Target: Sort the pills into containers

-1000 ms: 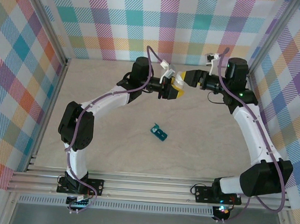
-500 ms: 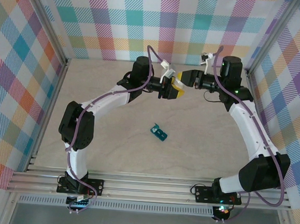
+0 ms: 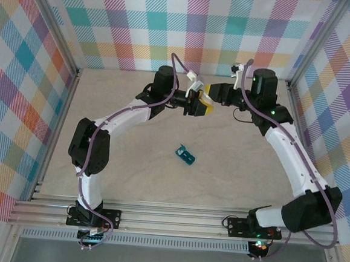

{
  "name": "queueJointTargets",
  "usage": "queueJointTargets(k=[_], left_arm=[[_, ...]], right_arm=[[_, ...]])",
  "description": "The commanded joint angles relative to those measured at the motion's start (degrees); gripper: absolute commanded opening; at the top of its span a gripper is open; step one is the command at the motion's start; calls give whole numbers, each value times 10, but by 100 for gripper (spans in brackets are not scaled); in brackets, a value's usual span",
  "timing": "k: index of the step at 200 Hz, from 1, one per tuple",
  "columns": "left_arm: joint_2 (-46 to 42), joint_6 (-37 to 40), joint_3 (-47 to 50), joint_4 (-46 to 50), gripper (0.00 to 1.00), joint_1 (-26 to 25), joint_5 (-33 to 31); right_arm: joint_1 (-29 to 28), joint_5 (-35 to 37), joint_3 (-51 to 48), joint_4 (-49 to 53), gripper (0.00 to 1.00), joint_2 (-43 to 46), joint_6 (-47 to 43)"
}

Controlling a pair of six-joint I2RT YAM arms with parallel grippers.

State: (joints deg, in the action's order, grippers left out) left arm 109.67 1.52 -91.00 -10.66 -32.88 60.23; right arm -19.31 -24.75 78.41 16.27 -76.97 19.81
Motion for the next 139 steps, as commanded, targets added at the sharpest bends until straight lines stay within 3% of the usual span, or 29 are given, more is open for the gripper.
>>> queueJointTargets(k=[1, 21, 56, 113, 139], left_arm=[[-5, -6, -2, -41, 0, -2, -40], [-5, -11, 1, -49, 0, -2, -49], [-3, -15, 2, -55, 0, -2, -56], [-1, -14, 1, -53, 0, -2, -56], [-1, -13, 1, -53, 0, -1, -55]], right_arm=[[-63, 137, -63, 5, 27, 46, 38], [-104, 237, -109, -28, 25, 70, 68], [-154, 308, -130, -55, 23, 69, 88], [-157, 308, -65, 0, 27, 49, 61], [-138, 253, -24, 36, 40, 39, 49]])
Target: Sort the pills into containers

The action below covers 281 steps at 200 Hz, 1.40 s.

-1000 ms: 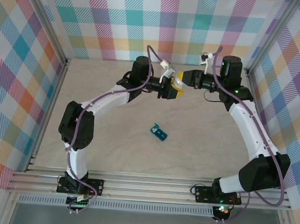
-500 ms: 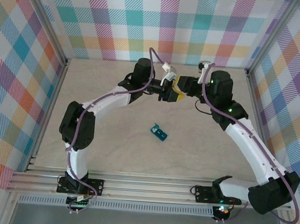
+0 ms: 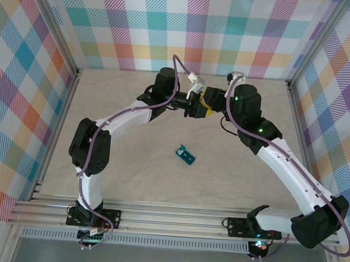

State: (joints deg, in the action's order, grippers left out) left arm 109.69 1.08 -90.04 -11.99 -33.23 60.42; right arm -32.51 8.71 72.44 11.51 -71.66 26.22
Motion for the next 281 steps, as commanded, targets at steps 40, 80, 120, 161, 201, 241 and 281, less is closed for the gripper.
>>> queueJointTargets(k=[40, 80, 120, 161, 201, 241, 281], left_arm=[[-3, -9, -8, -37, 0, 5, -51], [-2, -6, -11, -30, 0, 8, -36], [1, -6, -16, -25, 0, 9, -23], [8, -6, -26, -16, 0, 8, -8], [10, -4, -30, -11, 0, 7, -3], [14, -1, -36, -4, 0, 5, -1], [13, 1, -36, -3, 0, 5, 0]], right_arm=[[40, -148, 51, 112, 63, 14, -32], [103, -240, 23, 114, 75, 74, -74], [181, -346, 15, 79, 75, 68, -71], [185, -410, 63, 73, 76, 4, -86], [185, -436, 86, 59, 75, -33, -81], [185, -447, 100, 56, 72, -57, -77], [184, -456, 103, 55, 69, -73, -73]])
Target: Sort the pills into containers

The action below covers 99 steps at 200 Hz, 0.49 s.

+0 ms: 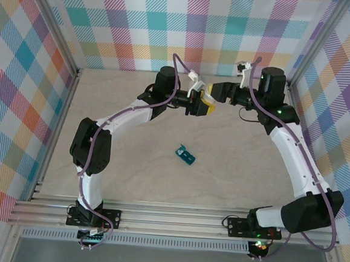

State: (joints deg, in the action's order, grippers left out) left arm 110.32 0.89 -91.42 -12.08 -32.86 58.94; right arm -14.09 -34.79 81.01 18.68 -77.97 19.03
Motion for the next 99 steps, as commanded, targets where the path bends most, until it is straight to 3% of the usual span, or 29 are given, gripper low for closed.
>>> queueJointTargets(k=[1, 99], left_arm=[[7, 3, -22, -2, 0, 1, 15], [7, 4, -23, -1, 0, -1, 16]], right_arm=[[0, -22, 18, -17, 69, -10, -1], [-4, -33, 16, -13, 55, -31, 2]])
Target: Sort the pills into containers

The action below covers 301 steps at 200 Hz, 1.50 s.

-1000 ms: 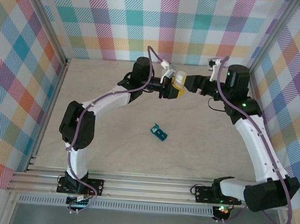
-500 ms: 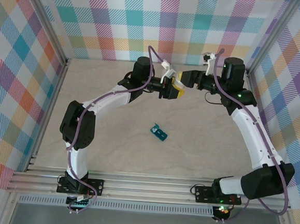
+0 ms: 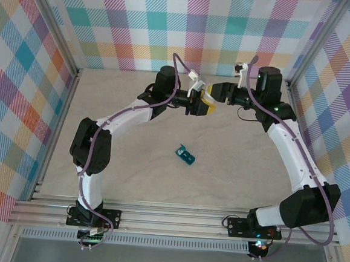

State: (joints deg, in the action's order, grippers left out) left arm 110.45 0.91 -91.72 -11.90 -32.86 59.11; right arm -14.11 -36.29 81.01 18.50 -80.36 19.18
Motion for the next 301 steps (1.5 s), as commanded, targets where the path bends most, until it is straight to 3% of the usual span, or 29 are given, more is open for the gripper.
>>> queueJointTargets(k=[1, 74, 105, 125, 156, 175, 194, 228, 273, 301], left_arm=[[5, 4, -20, -2, 0, -1, 15], [6, 3, -22, -1, 0, -2, 10], [3, 4, -16, -5, 0, -2, -10], [2, 2, -14, -6, 0, -3, -24], [3, 0, -13, -10, 0, -3, -29], [3, 1, -13, -10, 0, -3, -29], [4, 1, -12, -8, 0, -3, -26], [5, 6, -17, 0, 0, -2, -19], [4, 7, -18, 1, 0, -2, -4], [5, 8, -20, 5, 0, -2, 5]], right_arm=[[-4, -18, 16, -11, 55, -8, 1], [-21, 4, 9, -3, 35, -6, 2], [-54, 89, -25, -3, 30, 24, 7], [-89, 194, -57, -9, 29, 52, 23], [-119, 249, -95, -44, 30, 73, 57], [-119, 252, -78, -26, 36, 67, 56], [-116, 251, -42, 11, 49, 64, 34], [-75, 190, -23, 48, 67, 92, 3], [1, 98, -71, 28, 69, 139, -18], [21, 38, -62, 7, 69, 119, -18]])
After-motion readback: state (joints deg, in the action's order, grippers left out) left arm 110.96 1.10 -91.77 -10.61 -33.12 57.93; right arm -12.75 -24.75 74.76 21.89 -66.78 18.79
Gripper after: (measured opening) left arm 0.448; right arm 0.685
